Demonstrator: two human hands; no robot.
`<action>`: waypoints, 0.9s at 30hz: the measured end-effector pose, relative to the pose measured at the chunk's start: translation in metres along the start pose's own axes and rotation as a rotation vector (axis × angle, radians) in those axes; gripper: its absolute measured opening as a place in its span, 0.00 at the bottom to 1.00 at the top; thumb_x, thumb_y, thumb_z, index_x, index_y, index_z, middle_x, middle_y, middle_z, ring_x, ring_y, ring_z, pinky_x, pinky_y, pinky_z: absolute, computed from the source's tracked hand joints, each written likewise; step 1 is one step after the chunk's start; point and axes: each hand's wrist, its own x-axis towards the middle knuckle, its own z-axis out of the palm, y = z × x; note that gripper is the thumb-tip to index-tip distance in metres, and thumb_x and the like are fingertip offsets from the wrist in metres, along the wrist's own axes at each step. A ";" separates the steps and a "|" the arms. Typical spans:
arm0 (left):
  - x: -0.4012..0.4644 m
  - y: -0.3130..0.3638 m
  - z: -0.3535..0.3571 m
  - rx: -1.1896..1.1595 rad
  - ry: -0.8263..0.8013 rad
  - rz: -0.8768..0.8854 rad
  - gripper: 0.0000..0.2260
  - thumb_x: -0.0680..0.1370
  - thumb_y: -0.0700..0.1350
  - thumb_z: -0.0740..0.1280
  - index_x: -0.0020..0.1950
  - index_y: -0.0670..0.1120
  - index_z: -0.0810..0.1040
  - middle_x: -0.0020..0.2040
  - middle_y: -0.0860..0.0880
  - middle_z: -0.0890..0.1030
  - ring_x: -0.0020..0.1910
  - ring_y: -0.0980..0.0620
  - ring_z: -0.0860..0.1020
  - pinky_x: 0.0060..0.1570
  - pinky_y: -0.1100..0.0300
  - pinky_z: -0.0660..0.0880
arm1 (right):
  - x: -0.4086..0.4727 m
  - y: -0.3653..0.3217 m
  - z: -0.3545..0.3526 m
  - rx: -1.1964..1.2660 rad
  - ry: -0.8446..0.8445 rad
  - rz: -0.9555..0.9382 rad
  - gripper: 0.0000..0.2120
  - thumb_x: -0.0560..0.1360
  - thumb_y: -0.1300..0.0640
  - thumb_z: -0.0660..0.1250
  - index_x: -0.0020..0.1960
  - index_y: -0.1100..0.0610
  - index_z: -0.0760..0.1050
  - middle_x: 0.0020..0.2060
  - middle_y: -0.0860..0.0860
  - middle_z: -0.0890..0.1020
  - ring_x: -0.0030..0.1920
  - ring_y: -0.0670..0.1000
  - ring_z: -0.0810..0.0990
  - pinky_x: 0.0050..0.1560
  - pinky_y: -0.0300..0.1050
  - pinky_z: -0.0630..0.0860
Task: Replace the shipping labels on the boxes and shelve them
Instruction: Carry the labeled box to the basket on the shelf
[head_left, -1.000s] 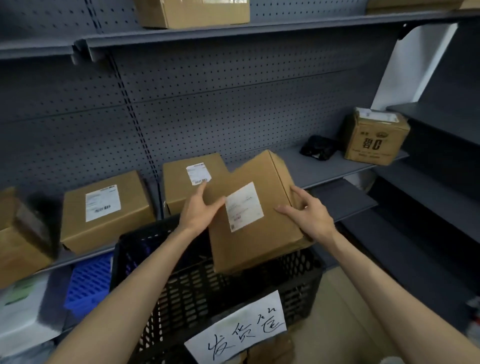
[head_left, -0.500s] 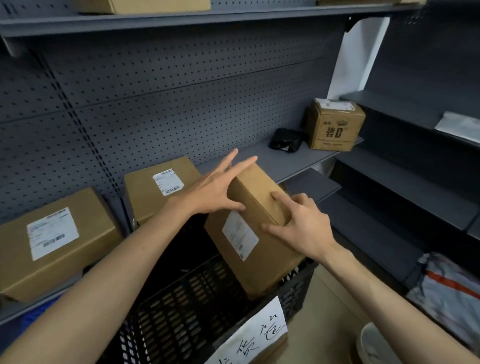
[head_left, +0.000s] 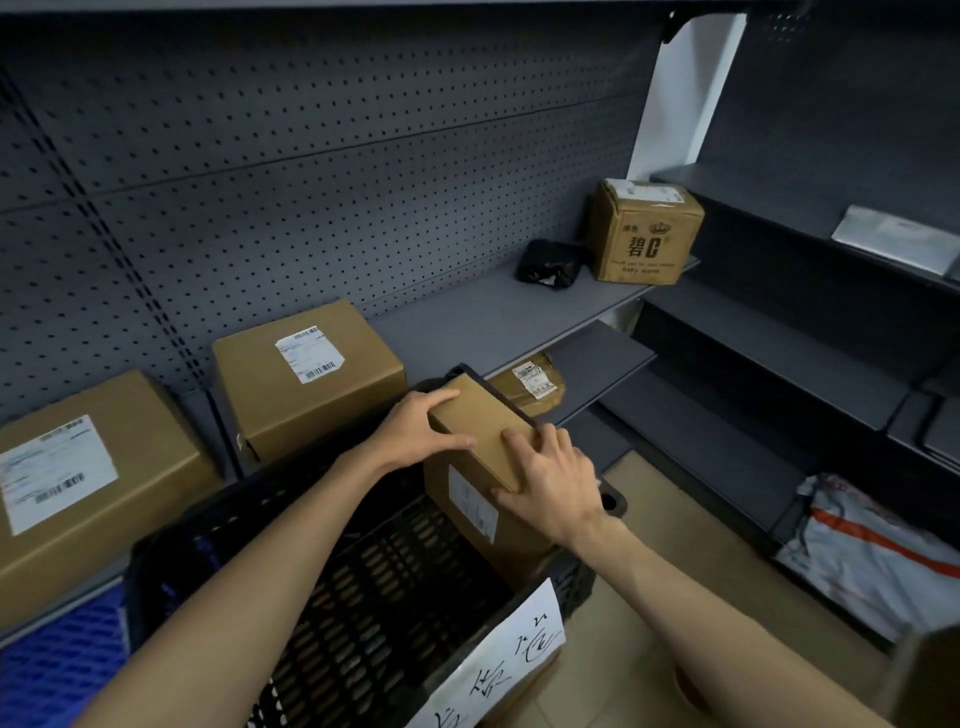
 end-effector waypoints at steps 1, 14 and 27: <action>0.001 -0.004 0.005 -0.008 -0.002 -0.007 0.40 0.68 0.59 0.79 0.77 0.56 0.67 0.73 0.48 0.67 0.72 0.47 0.66 0.70 0.50 0.68 | 0.001 0.000 0.005 -0.005 -0.028 0.004 0.34 0.72 0.35 0.64 0.72 0.47 0.58 0.59 0.55 0.68 0.58 0.55 0.68 0.55 0.52 0.73; 0.021 -0.039 0.032 -0.085 -0.056 -0.032 0.42 0.70 0.56 0.79 0.79 0.55 0.64 0.75 0.48 0.64 0.73 0.47 0.64 0.71 0.43 0.68 | 0.016 -0.004 0.037 -0.036 -0.177 0.045 0.35 0.74 0.41 0.67 0.74 0.50 0.55 0.62 0.58 0.68 0.60 0.58 0.70 0.54 0.53 0.74; 0.036 -0.034 0.035 0.060 -0.085 -0.073 0.40 0.73 0.60 0.75 0.81 0.55 0.61 0.81 0.47 0.55 0.79 0.42 0.56 0.75 0.38 0.60 | 0.025 0.002 0.041 -0.194 -0.098 -0.049 0.30 0.76 0.37 0.62 0.71 0.54 0.64 0.61 0.57 0.68 0.60 0.57 0.66 0.61 0.52 0.68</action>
